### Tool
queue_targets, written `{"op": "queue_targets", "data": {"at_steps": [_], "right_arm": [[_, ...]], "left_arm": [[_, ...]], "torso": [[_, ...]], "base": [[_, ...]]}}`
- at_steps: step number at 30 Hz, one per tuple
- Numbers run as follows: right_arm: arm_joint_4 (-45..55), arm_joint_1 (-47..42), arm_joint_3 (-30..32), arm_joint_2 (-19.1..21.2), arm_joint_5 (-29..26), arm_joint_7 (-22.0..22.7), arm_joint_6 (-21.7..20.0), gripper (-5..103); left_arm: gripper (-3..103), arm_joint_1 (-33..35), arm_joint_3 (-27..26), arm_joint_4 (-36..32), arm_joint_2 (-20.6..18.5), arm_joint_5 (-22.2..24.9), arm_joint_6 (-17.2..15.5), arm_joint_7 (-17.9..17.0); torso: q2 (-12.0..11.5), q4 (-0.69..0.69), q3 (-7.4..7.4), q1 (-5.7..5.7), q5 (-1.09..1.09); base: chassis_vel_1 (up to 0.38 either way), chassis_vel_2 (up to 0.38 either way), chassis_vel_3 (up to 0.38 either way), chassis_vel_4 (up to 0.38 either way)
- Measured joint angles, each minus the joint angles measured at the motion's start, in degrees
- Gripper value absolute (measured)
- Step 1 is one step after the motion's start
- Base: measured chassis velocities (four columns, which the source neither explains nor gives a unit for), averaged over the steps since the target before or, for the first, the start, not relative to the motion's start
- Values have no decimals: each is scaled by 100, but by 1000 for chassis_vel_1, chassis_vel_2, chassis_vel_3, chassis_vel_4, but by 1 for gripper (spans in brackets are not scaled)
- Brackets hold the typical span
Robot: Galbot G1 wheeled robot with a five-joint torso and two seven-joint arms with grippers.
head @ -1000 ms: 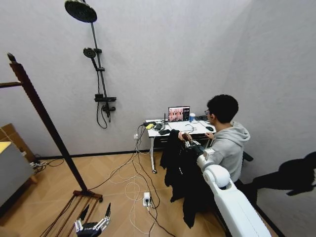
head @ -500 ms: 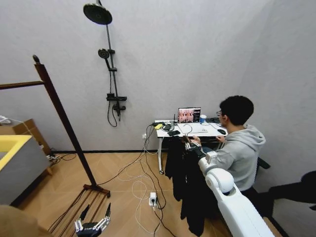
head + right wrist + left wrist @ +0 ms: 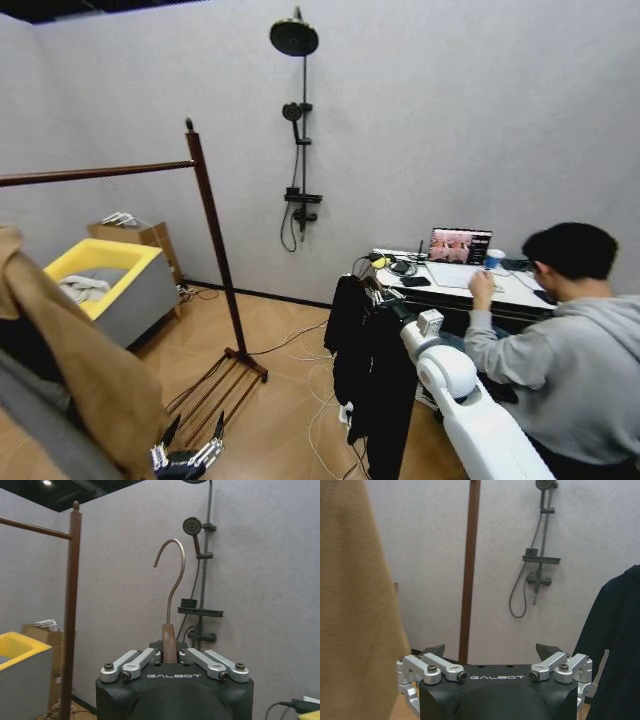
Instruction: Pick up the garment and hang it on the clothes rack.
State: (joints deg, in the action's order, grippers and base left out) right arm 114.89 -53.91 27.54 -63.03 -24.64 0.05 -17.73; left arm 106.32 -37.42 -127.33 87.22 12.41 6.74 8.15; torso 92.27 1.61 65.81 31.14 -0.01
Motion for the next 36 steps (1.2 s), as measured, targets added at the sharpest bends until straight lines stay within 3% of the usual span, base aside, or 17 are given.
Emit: {"op": "queue_targets", "data": {"at_steps": [20,36], "right_arm": [[171,-149,120,-14,-53,144,-35,10],[211,-217,137,-250,104,178,-32,10]], "left_arm": [[100,0,0,0,0,0,0,0],[100,0,0,0,0,0,0,0]], "torso": [[0,1,1,1,1],[0,-1,0,1,0]], "base": [[125,123,123,124],[121,122,124,122]]}}
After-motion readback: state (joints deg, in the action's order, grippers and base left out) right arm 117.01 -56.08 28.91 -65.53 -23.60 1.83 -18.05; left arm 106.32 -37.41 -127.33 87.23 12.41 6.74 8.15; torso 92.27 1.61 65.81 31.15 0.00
